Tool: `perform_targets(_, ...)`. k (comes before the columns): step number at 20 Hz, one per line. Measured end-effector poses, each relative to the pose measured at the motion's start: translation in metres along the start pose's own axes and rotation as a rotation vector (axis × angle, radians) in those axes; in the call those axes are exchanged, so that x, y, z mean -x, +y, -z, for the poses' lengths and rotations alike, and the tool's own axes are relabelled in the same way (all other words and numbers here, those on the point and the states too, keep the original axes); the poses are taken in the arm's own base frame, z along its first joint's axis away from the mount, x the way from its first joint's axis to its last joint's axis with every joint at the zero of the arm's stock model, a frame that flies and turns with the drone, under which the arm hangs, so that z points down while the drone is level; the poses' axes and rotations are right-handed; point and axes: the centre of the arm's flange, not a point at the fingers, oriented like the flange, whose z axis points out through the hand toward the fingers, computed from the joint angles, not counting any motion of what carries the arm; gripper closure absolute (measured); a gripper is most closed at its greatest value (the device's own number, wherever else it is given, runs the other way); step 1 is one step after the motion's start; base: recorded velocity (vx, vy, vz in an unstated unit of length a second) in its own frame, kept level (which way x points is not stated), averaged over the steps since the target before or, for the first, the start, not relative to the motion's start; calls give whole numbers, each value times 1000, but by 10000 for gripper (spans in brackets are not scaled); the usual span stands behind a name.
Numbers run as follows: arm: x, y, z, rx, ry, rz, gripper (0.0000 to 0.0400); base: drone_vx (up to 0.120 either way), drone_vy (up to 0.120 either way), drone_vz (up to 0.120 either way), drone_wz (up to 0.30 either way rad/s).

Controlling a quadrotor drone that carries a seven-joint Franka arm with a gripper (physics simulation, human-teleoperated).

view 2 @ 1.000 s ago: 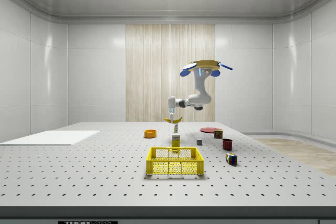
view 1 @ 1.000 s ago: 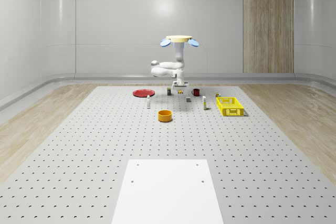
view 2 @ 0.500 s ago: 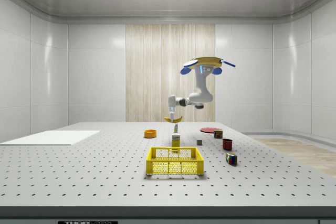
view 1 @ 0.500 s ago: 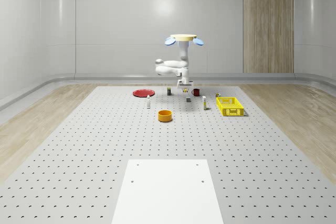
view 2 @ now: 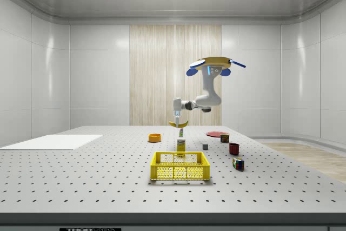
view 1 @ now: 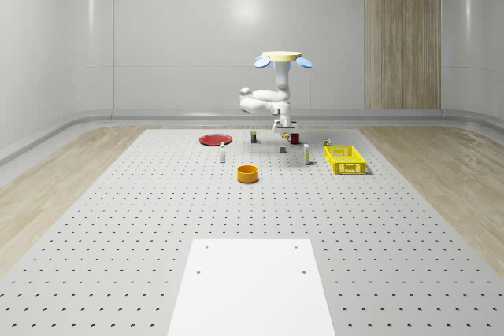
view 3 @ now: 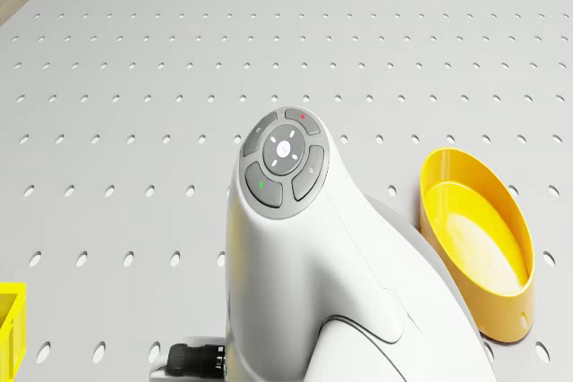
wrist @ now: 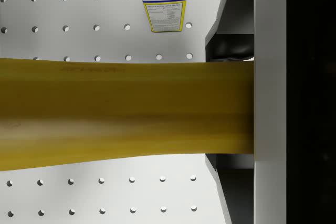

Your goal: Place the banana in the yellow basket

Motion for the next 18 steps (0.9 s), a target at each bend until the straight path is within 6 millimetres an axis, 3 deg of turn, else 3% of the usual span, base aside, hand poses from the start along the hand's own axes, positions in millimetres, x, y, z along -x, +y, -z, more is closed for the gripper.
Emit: perform_targets(18, 0, 0, 0, 0, 0, 0, 207, 0, 120, 0, 0)
